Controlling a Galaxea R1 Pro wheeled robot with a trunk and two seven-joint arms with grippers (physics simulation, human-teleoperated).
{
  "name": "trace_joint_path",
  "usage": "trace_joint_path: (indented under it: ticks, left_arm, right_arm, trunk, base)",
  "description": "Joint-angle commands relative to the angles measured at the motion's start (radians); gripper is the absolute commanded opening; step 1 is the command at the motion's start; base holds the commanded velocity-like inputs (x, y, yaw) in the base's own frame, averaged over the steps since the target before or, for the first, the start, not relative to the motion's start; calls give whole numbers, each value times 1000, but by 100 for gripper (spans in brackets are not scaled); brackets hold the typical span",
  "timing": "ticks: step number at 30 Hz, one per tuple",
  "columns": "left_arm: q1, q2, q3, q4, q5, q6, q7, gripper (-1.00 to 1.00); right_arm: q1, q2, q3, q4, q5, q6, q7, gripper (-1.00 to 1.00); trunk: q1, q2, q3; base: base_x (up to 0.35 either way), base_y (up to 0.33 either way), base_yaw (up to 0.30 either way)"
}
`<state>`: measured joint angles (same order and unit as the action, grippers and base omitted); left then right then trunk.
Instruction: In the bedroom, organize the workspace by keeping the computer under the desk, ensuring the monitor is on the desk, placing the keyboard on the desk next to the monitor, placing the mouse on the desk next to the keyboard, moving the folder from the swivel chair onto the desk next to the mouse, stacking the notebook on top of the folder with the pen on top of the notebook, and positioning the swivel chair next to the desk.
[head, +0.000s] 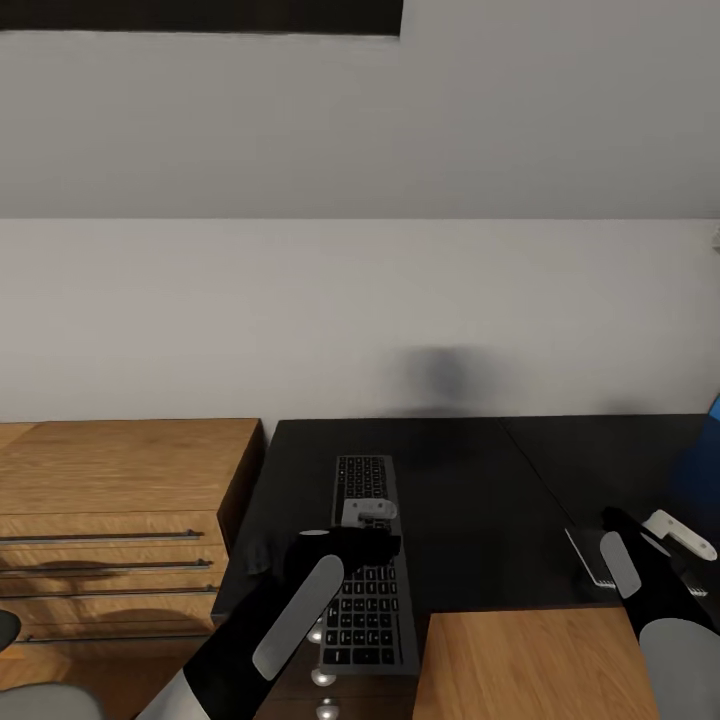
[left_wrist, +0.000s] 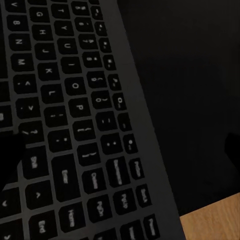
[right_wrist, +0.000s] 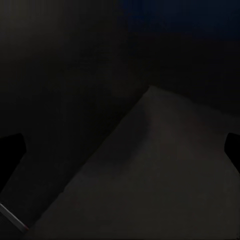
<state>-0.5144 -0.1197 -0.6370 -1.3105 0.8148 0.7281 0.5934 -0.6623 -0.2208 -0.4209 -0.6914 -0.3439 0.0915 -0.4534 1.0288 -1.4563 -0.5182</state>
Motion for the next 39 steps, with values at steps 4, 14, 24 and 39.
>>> trace_joint_path:
  ticks: [4, 14, 24, 39]
  left_arm:
    - [-1, 0, -1, -1, 10, 1, 10, 100]
    - [-1, -1, -2, 1, 11, 1, 9, 100]
    - [-1, -1, -3, 2, 10, 1, 10, 100]
    - [-1, -3, -6, 6, 11, 1, 9, 100]
  right_arm:
    - [0, 0, 0, -2, -3, 5, -4, 100]
    - [0, -1, -1, -2, -3, 4, -2, 100]
    - [0, -5, 2, 8, -1, 4, 0, 100]
    - [-65, -88, 2, 108, 6, 1, 1, 100]
  trunk:
    - [0, -1, -1]
    - [0, -1, -1]
    - [0, -1, -1]
    - [0, -1, -1]
  base:
    - [20, -18, 0]
    - [158, -143, 0]
    - [55, -51, 0]
    - [3, -3, 0]
